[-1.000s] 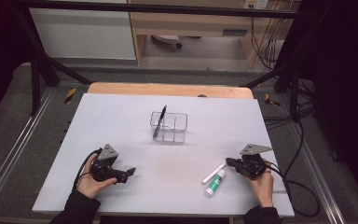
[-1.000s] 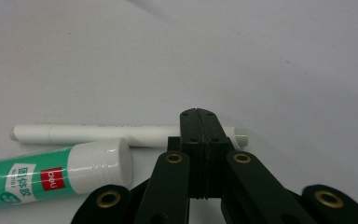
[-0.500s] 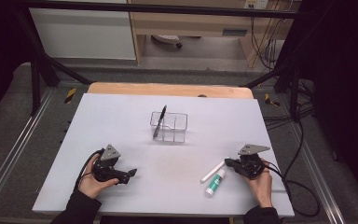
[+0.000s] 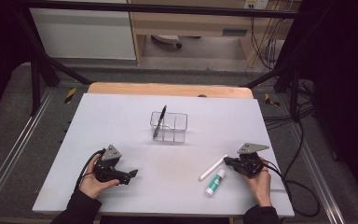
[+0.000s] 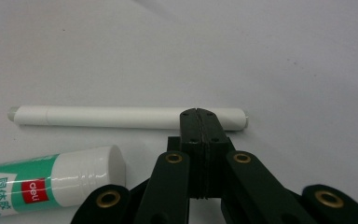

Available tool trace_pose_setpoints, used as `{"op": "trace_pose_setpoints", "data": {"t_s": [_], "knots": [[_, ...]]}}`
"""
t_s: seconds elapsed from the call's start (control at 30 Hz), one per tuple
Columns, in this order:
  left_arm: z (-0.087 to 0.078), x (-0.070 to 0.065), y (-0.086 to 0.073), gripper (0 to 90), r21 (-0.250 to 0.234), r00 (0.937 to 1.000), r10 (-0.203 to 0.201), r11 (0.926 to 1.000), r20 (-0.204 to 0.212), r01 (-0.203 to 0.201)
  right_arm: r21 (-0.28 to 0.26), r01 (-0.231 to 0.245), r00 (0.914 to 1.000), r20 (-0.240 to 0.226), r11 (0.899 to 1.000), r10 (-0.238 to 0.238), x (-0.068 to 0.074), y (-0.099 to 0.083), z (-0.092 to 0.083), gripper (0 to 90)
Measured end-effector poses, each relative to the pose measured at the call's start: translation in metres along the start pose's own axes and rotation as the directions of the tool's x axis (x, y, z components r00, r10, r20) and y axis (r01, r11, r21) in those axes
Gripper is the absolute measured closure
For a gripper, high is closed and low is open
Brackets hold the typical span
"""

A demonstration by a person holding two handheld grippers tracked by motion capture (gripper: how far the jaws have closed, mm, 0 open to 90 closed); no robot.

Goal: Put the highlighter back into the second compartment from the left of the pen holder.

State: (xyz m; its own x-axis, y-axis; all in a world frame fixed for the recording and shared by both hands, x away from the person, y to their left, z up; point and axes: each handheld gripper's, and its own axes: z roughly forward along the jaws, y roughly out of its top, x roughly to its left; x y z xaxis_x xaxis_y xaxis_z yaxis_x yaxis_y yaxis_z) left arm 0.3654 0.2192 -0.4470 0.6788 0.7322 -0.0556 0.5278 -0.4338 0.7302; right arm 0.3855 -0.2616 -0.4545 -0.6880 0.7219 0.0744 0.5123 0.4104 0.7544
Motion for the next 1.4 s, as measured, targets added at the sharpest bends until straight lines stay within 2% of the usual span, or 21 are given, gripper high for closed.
{"op": "trace_pose_setpoints", "data": {"t_s": [0.27,0.87,1.1,1.3,1.4], "knots": [[0.004,-0.005,0.003,4.6,0.023,1.0000,0.006,0.9997,0.004,-0.006,-0.001,0.001,1.0000,-0.003,1.000,-0.001,-0.001,0.001,0.002,90.0],[0.006,-0.010,0.006,4.9,0.032,0.9999,0.012,0.9994,0.001,-0.012,-0.003,0.006,1.0000,0.000,1.000,-0.006,0.000,0.008,0.007,90.0],[0.009,-0.015,0.011,5.4,0.039,0.9998,0.018,0.9991,0.005,-0.018,-0.009,0.008,1.0000,-0.001,1.000,-0.008,0.000,0.008,0.006,89.1],[0.016,-0.027,0.021,6.0,0.058,0.9993,0.035,0.9976,0.007,-0.036,-0.036,0.000,0.9998,0.017,0.999,0.000,0.002,0.005,-0.007,79.5],[0.021,-0.036,0.030,6.3,0.062,0.9989,0.044,0.9970,0.017,-0.045,-0.049,-0.026,0.9992,0.029,0.998,0.027,0.001,0.000,-0.014,68.7]]}}
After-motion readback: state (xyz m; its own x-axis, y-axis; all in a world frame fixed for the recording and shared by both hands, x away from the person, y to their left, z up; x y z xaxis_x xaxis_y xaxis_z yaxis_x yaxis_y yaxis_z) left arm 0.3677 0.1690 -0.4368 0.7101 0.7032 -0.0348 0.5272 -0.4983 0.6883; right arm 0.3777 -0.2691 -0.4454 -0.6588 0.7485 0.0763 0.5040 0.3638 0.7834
